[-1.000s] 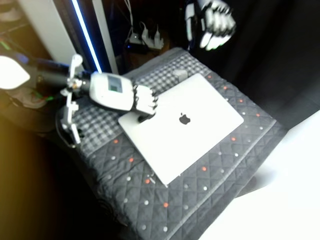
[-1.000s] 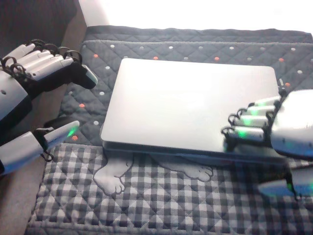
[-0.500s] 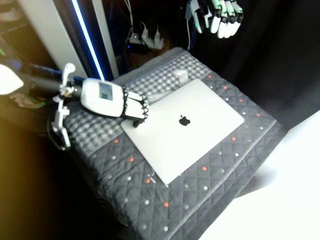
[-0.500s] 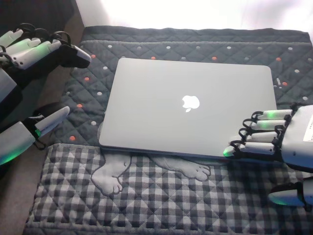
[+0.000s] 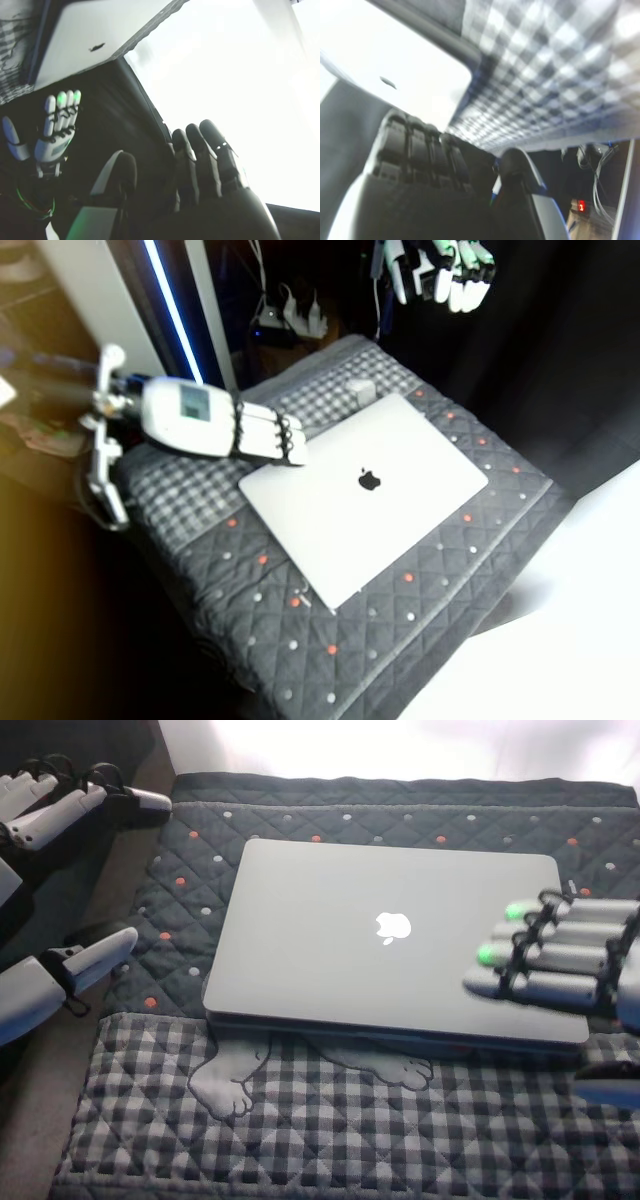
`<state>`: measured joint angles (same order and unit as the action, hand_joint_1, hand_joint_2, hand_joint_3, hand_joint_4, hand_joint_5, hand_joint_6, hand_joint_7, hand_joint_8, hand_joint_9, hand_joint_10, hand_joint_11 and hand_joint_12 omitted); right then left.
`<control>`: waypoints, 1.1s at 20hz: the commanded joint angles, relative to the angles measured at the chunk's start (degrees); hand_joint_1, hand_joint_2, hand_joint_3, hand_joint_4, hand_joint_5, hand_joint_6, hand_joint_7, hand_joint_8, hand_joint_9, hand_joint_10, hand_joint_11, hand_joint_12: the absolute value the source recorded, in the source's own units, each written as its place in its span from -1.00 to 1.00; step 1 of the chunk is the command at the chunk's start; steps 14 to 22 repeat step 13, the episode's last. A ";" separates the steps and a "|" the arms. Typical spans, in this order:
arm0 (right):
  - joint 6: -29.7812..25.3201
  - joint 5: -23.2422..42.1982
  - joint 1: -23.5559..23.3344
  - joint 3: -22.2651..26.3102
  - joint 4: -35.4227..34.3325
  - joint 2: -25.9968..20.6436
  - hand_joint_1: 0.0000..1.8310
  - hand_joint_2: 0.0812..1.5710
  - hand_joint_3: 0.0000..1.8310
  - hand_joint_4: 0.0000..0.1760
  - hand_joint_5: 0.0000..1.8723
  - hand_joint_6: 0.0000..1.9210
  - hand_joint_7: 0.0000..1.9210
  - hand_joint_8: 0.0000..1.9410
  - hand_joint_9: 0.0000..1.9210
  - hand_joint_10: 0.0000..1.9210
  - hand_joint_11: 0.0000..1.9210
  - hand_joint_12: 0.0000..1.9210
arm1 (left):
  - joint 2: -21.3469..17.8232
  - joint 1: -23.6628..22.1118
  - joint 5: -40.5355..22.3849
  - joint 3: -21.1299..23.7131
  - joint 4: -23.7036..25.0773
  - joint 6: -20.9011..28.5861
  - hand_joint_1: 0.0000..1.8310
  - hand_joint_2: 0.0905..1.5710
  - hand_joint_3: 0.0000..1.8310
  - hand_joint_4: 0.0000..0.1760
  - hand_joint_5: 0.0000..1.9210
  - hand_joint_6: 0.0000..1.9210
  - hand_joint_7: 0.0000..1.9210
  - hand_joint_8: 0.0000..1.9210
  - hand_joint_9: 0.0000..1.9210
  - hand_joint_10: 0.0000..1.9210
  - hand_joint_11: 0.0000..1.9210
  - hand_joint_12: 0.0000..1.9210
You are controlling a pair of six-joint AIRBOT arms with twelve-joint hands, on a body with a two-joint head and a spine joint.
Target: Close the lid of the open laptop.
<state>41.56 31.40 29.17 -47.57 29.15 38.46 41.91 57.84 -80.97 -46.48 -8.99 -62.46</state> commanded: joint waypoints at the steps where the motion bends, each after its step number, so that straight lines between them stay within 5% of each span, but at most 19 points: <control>1: 0.31 6.62 -0.45 0.00 -2.06 -0.65 -0.62 0.67 -1.00 -0.49 -1.00 -1.00 -1.00 -1.00 -1.00 -1.00 -1.00 -1.00 | -0.19 -0.42 -7.42 -0.29 -0.28 -0.25 -0.29 0.74 -1.00 -1.00 -0.94 -0.51 -0.74 -0.99 -1.00 -0.33 -1.00 0.20; 4: 0.45 8.59 -0.39 -0.10 -4.45 -1.70 -0.59 0.69 -1.00 0.00 -1.00 -1.00 -1.00 -1.00 -1.00 -1.00 -1.00 -1.00 | -0.14 -0.41 -7.53 -0.53 -0.87 -0.28 -0.26 0.75 -1.00 -0.95 -0.90 -0.71 -0.79 -1.00 -0.97 -0.52 -1.00 0.00; 5: 0.70 9.35 -0.35 -0.30 -5.56 -2.00 -0.55 0.70 -1.00 -0.40 -1.00 -1.00 -1.00 -1.00 -1.00 -1.00 -1.00 -1.00 | -0.16 -0.41 -7.65 -0.57 -1.14 -0.28 -0.26 0.78 -0.99 -0.86 -0.93 -0.78 -0.84 -1.00 -1.00 -0.61 -1.00 -0.13; 8: 11.00 12.79 2.05 1.16 -15.15 -3.48 -0.55 0.77 -0.99 -0.81 -1.00 -1.00 -1.00 -1.00 -1.00 -1.00 -1.00 -1.00 | -0.19 -0.41 -8.26 -0.81 -1.97 -0.28 -0.35 0.81 -0.99 -0.53 -0.98 -0.93 -0.98 -1.00 -1.00 -0.88 -1.00 -0.42; 10: 11.97 18.15 5.18 1.49 -19.43 -5.13 -0.64 0.81 -0.98 -0.71 -1.00 -1.00 -1.00 -1.00 -1.00 -1.00 -1.00 -1.00 | -0.19 -0.50 -8.46 -1.03 -2.09 -0.28 -0.43 0.79 -1.00 -0.76 -1.00 -1.00 -1.00 -1.00 -1.00 -1.00 -1.00 -0.90; 11: 12.37 19.96 6.18 1.49 -21.09 -5.58 -0.72 0.82 -0.98 -0.77 -1.00 -1.00 -1.00 -1.00 -1.00 -1.00 -1.00 -1.00 | -0.19 -0.51 -8.66 -1.12 -2.29 -0.28 -0.45 0.77 -1.00 -0.34 -1.00 -1.00 -1.00 -1.00 -1.00 -1.00 -1.00 -0.98; 13: 14.18 22.45 6.97 1.69 -23.77 -6.10 -0.85 0.82 -0.98 -1.00 -1.00 -1.00 -1.00 -1.00 -1.00 -1.00 -1.00 -1.00 | -0.22 -0.49 -9.27 -1.29 -2.74 -0.28 -0.51 0.76 -1.00 -0.20 -1.00 -1.00 -1.00 -1.00 -1.00 -1.00 -1.00 -1.00; 22: 14.18 22.45 6.97 1.69 -23.77 -6.10 -0.85 0.82 -0.98 -1.00 -1.00 -1.00 -1.00 -1.00 -1.00 -1.00 -1.00 -1.00 | -0.22 -0.49 -9.27 -1.29 -2.74 -0.28 -0.51 0.76 -1.00 -0.20 -1.00 -1.00 -1.00 -1.00 -1.00 -1.00 -1.00 -1.00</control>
